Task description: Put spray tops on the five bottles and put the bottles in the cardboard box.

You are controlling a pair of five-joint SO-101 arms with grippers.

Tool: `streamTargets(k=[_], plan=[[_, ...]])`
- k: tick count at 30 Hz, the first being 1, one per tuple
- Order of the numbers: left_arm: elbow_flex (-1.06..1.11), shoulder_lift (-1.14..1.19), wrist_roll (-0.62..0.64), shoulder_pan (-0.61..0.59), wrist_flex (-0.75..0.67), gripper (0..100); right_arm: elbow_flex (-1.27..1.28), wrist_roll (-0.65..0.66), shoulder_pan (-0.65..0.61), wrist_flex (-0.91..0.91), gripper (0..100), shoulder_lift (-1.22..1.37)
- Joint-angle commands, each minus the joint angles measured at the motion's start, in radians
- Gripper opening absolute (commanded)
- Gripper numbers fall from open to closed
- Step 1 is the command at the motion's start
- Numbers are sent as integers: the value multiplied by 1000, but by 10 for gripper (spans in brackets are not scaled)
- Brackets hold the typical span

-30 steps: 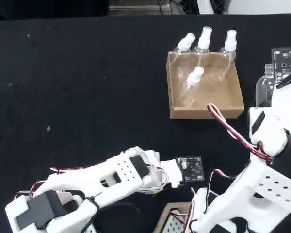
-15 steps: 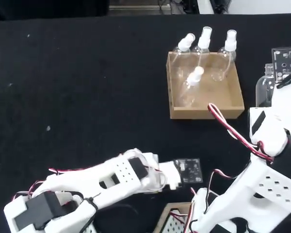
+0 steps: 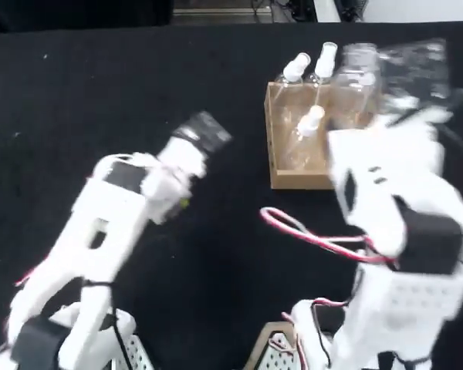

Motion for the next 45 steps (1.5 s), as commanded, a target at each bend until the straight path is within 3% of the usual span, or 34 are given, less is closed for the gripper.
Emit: streamTargets(k=[1, 7, 12, 18, 25, 30, 36, 43, 45], plan=[[-70, -176, 144, -182, 11, 30, 159, -35, -152, -155, 11, -67], [-82, -318, 391, -377, -114, 30, 585, -32, -322, -480, 11, -277], [-143, -390, 591, -390, -216, 30, 941, -35, -327, -763, 11, -455], [-329, -422, 787, -317, -364, 30, 1225, -69, -328, -1019, 11, -636], [-470, -420, 939, -139, -508, 30, 1437, -157, -330, -1218, 11, -748], [-478, -423, 967, -81, -598, 30, 1517, -155, -347, -1306, 11, -754], [-414, -423, 962, 8, -608, 30, 1552, -153, -433, -1315, 11, -753], [-401, -414, 954, 90, -615, 30, 1580, -153, -445, -1313, 11, -760], [-384, -411, 899, 134, -624, 30, 1581, -153, -445, -1313, 11, -762]])
